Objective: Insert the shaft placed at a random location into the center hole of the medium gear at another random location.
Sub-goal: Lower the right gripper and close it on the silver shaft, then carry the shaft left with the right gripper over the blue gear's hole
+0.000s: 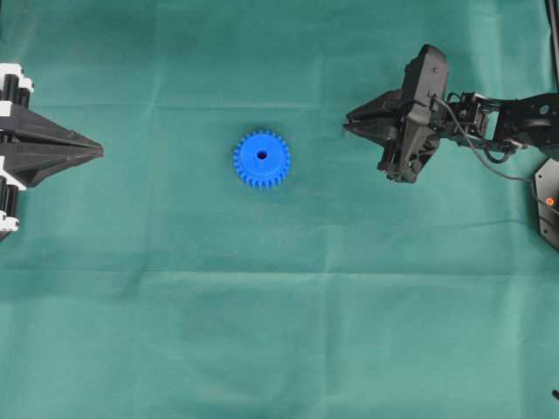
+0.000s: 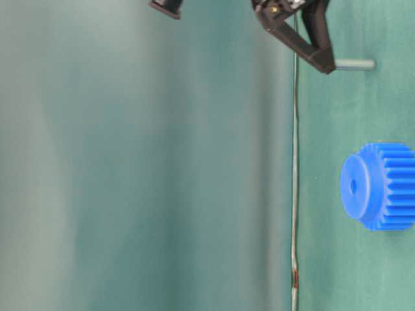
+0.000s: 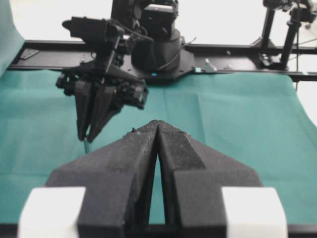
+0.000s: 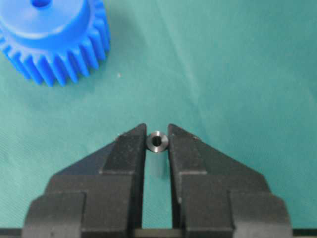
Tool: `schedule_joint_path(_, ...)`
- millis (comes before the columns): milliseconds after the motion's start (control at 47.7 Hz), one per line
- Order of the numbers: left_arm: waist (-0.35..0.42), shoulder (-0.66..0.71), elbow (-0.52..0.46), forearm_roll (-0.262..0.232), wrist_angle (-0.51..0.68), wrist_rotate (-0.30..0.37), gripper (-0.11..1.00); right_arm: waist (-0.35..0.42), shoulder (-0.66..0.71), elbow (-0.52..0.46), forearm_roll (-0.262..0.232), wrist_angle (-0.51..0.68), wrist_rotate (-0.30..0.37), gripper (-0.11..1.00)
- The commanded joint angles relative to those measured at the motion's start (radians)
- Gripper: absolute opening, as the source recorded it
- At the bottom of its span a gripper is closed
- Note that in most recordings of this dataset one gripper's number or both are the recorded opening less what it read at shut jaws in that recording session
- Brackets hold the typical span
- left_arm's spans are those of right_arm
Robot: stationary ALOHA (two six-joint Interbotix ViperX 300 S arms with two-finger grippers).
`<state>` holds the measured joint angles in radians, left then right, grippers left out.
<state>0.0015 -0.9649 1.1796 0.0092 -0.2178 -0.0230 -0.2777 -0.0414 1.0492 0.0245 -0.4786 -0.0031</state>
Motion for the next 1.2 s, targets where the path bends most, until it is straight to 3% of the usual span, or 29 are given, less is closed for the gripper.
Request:
schedule_joint_path(0,-0.002,0.006,-0.023,0.003,-0.005,0.0,0.0,-0.003,-0.08,-0.031,0.002,0.055,-0.006,0.13)
schedule_joint_path(231,-0.002,0.005,-0.023,0.003,-0.006,0.0,0.0,-0.003,-0.227,-0.057,0.002,0.219,-0.006,0.13)
schedule_joint_path(545,0.0,0.006,-0.021,0.003,-0.006,0.0,0.0,0.005,-0.242,-0.058,0.003,0.227,0.002,0.13)
schedule_joint_path(734,0.0,0.006,-0.021,0.003,-0.006,0.0,0.0,0.029,-0.196,-0.098,0.005,0.202,0.008,0.13)
schedule_joint_path(1174,0.0,0.006,-0.021,0.003,-0.006,0.0,0.0,0.118,-0.009,-0.308,0.005,0.195,0.014,0.13)
